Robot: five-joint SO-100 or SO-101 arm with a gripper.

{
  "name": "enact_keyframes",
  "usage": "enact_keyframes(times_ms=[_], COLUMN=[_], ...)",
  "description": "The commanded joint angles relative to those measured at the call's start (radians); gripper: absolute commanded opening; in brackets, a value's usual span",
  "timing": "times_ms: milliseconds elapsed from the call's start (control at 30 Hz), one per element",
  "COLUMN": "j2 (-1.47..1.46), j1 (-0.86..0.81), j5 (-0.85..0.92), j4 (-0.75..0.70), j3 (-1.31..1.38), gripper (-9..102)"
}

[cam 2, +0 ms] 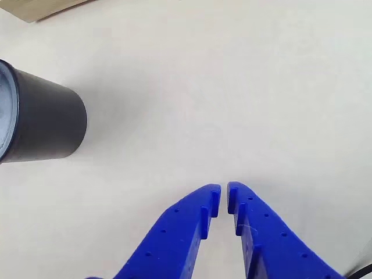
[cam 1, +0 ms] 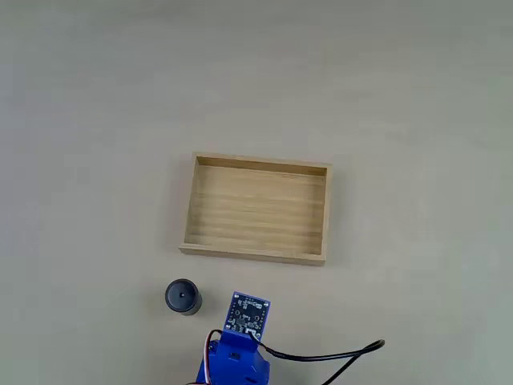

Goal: Place the black cylinder in the wooden box then return to rest.

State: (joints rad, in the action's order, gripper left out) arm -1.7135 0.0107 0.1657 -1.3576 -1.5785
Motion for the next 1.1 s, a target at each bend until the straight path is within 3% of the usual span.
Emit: enact_keyframes(times_ms=[0,467,1067], j2=[-0.012,0.02,0.295], j1=[0.015,0.037,0.236], j5=[0.003,-0.109,-0.117], j4=[-0.005,0.011,0.114], j3=[-0.031,0.009,0.304], gripper=[0,0,1])
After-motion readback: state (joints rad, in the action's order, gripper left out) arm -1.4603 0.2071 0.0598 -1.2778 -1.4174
